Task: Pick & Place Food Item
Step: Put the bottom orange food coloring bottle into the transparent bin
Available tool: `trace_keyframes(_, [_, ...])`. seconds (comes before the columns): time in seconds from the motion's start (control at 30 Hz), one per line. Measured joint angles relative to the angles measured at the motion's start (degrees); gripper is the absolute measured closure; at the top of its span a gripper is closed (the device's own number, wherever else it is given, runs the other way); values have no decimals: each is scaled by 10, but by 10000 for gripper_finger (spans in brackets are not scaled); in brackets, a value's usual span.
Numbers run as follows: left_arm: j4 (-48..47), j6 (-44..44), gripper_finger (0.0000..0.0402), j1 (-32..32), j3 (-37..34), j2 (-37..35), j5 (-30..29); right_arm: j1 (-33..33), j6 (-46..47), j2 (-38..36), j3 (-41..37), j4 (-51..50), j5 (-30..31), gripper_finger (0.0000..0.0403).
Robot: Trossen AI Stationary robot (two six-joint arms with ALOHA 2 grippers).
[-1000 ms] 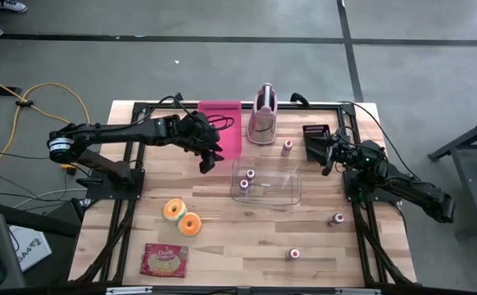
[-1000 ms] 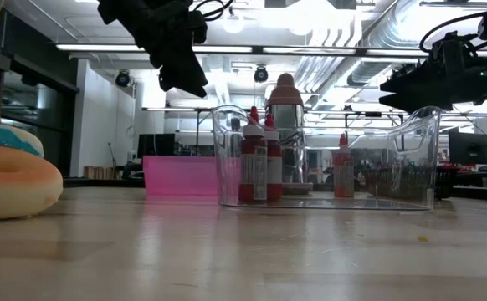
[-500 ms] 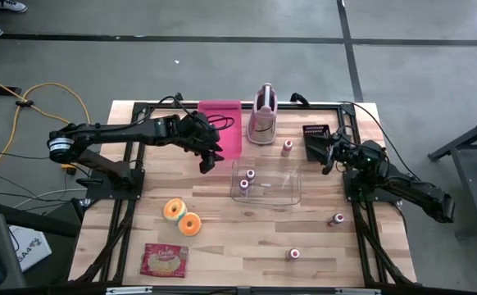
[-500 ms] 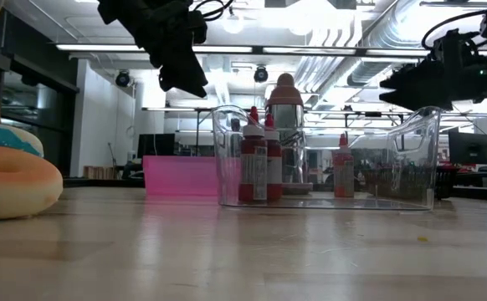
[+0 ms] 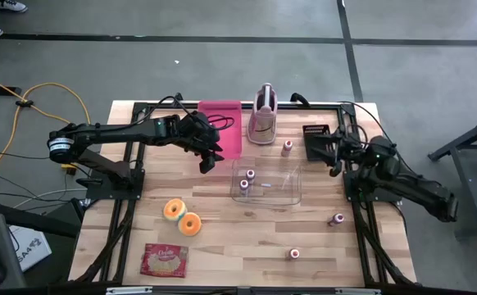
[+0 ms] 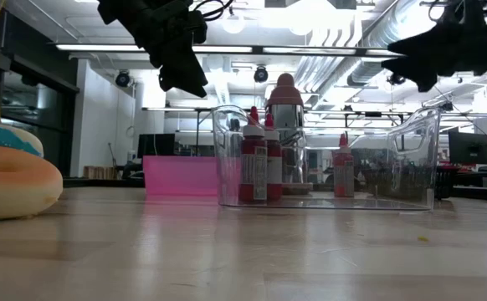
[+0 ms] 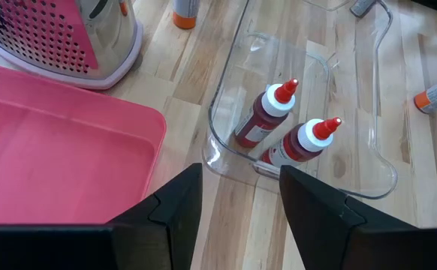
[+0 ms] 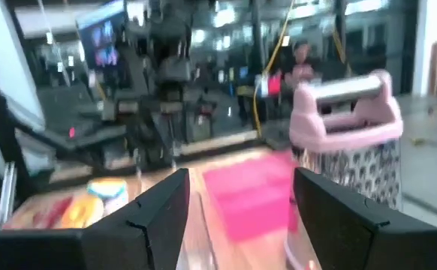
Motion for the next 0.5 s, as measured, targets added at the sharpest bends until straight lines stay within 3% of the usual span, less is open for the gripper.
trace_keyframes(0.23, [0,0,228,0,0,0,0,33,-4,91,73,-41,-14,176])
trace_keyframes(0.5, [0,0,228,0,0,0,0,136,-39,198,151,-60,-6,176])
